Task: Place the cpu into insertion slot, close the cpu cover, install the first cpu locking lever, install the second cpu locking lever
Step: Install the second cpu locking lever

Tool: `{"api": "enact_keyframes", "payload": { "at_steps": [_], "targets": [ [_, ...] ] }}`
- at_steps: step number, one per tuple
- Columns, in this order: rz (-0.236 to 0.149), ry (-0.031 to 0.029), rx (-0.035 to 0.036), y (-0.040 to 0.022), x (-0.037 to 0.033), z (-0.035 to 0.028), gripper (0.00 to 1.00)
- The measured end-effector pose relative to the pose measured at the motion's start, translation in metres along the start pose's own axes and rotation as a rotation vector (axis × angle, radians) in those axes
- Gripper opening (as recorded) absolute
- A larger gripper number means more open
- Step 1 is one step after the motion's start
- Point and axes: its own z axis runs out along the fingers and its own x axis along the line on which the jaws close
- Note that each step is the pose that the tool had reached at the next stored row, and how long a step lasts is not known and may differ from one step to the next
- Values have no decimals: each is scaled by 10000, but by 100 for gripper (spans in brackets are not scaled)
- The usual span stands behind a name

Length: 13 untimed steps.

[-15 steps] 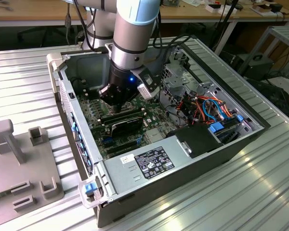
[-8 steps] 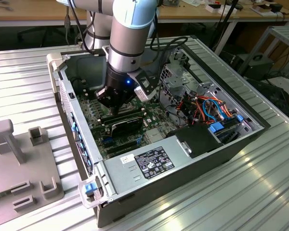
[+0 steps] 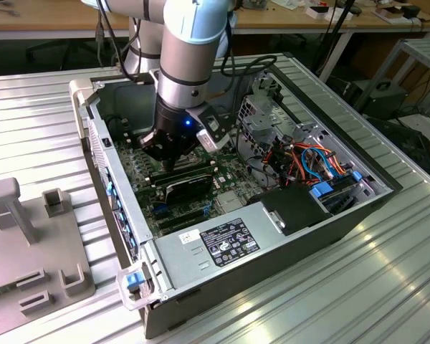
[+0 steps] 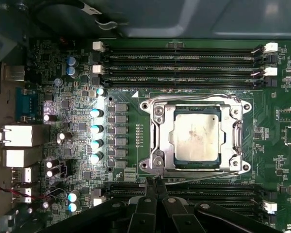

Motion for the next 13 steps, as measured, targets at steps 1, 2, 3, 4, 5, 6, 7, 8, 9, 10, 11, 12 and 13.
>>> {"api": "enact_keyframes", "payload": {
  "at_steps": [1,2,3,4,5,6,7,8,9,10,11,12,13],
  "targets": [
    [-1,-12,1,0,9,1,11],
    [-1,-14,1,1,13,1,11],
    [-2,-14,1,1,13,1,11],
    [-3,-15,1,2,13,1,11],
    [-1,-15,0,4,14,2,11],
    [-1,-15,0,7,14,4,11],
    [-1,-15,0,9,14,6,11],
    [-1,-14,1,12,14,9,11],
    [-1,-14,1,15,14,15,11],
    [-1,-14,1,16,15,21,11],
    [-1,-14,2,16,15,26,11],
    [-1,-15,0,18,15,37,11],
    [-1,-14,1,19,15,44,11]
  ]
}}
